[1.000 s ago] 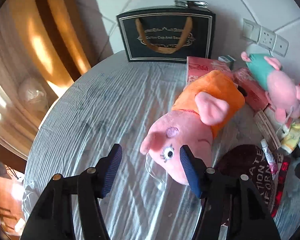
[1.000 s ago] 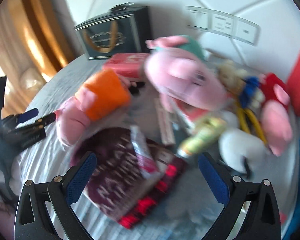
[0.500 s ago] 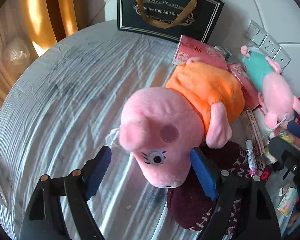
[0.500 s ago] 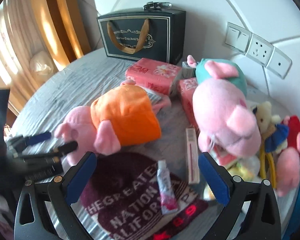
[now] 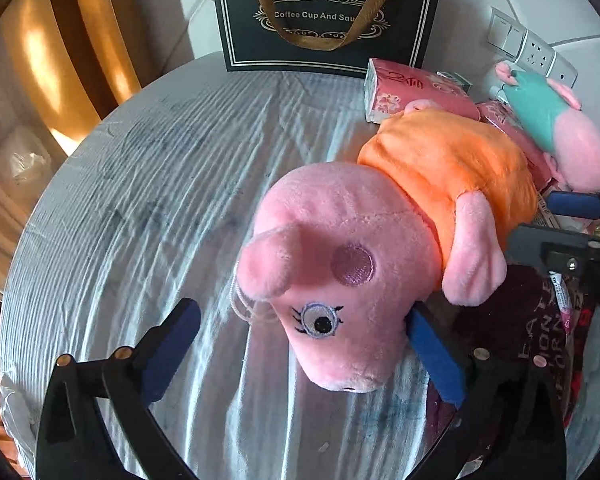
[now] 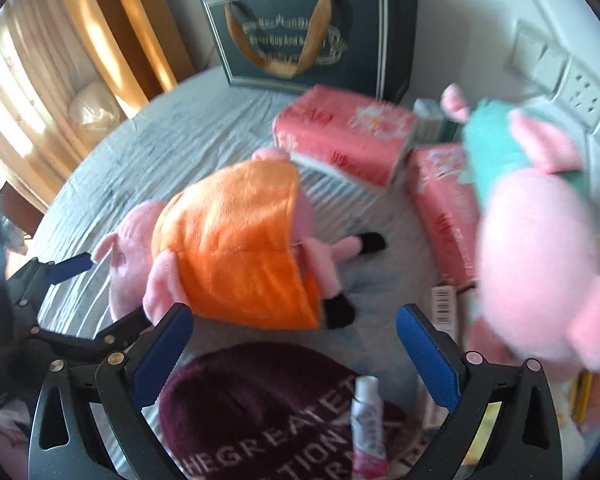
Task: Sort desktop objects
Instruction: 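Grasp the pink pig plush in orange shirt with both grippers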
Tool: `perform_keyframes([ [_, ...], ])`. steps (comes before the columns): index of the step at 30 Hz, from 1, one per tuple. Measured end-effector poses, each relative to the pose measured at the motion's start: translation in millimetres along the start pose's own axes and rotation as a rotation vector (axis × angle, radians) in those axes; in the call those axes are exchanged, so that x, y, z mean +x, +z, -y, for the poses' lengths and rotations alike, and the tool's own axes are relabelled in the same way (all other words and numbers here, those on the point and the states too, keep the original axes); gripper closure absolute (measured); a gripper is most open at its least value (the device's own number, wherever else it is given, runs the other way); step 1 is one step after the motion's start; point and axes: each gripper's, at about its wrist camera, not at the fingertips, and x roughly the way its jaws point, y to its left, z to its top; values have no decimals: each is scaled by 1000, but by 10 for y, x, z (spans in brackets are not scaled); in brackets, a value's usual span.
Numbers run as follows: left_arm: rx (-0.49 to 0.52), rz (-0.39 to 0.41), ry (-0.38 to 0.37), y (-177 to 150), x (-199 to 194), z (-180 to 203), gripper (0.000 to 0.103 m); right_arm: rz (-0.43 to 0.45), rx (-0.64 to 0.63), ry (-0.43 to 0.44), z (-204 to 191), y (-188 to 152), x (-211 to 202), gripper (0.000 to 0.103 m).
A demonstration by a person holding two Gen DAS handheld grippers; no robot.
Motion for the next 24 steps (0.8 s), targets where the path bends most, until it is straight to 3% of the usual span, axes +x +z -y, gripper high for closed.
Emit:
perform_keyframes([
  [3,-21,-7,-20,-34,84,34,0,-6,-8,26,-43,59,150,0],
  [7,-82,-74,-21,-113,306,28,0,15,-39,51,-81,56,264,0],
  [9,-47,-63,21,-138,311,92,0,33,-44,62,-73,38,282,0],
  [19,-61,-24,21,-149,289,92,0,33,55,242,164,-171,492,0],
  [22,-84,0,-16,-176,179,87,15,50,6,185,84,-180,382,0],
  [24,-83,46,-7,-179,36,139,15,113,-49,130,3,-171,199,0],
])
